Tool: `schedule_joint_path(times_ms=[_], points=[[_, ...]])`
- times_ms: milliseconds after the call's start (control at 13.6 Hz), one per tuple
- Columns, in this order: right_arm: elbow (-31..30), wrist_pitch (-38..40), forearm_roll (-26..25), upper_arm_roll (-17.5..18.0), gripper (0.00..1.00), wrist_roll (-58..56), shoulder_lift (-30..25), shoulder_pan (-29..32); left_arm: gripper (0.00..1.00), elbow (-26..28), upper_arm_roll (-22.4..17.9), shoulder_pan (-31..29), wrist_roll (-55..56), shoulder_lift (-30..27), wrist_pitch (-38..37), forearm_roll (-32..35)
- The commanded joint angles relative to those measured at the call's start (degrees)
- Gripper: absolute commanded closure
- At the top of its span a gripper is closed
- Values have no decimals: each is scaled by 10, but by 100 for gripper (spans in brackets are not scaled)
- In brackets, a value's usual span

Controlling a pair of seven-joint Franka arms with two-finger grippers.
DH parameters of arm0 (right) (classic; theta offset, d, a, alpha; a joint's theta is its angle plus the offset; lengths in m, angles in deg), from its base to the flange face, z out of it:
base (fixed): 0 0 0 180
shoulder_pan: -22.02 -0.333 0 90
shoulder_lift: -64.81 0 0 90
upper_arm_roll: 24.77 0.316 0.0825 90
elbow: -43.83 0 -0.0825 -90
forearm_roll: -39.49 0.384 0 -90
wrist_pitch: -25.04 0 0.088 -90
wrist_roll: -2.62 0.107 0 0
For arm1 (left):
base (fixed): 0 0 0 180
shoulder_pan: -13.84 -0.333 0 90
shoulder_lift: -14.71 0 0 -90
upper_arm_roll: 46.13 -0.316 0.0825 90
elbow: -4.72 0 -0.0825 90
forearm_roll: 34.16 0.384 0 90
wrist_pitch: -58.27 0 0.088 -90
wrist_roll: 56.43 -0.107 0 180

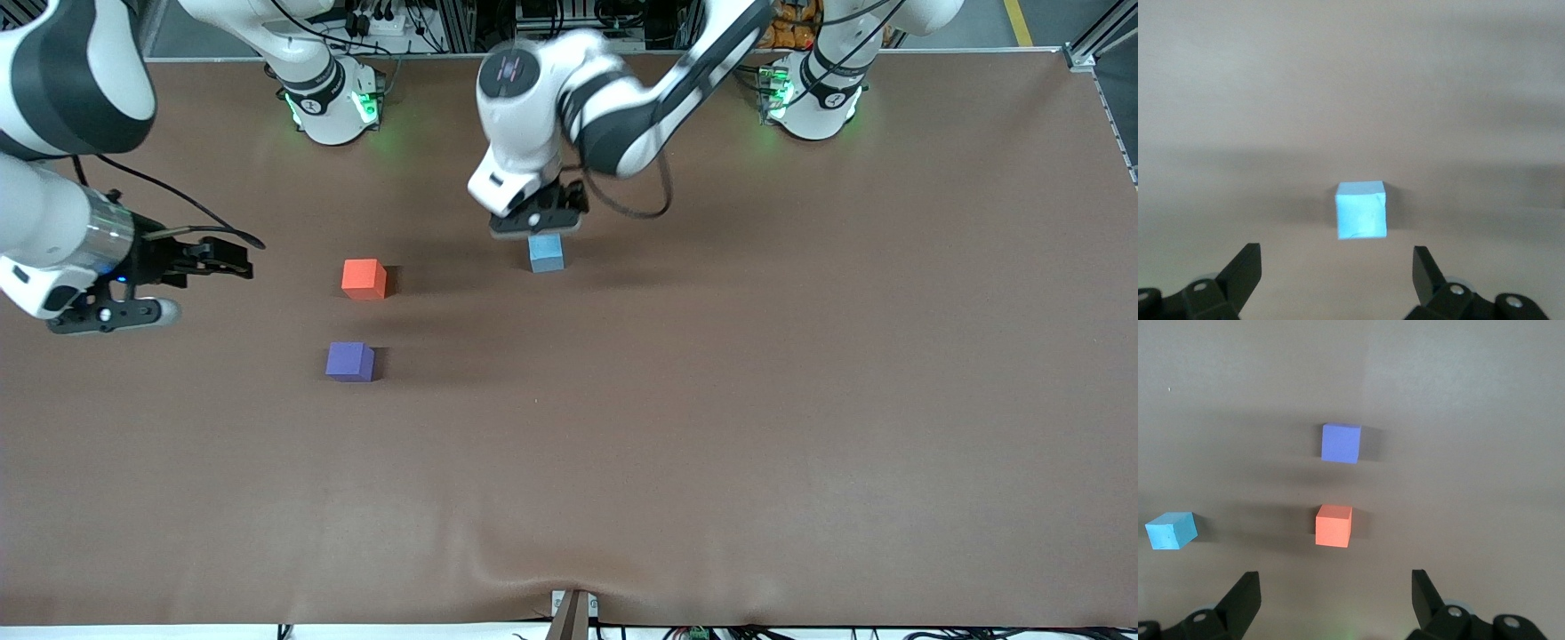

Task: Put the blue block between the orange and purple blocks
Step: 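Release the blue block with the left gripper while the right gripper approaches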

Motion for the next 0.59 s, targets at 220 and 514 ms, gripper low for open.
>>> schedule_joint_path(times_ms=[220,514], points=[[-51,-48,27,-2,0,110,-8,-76,0,25,-2,-87,-41,-228,-163,-48],[-118,-146,55,-2,0,206,-10,-158,0,24,-2,-217,-141,-294,-247,-45]])
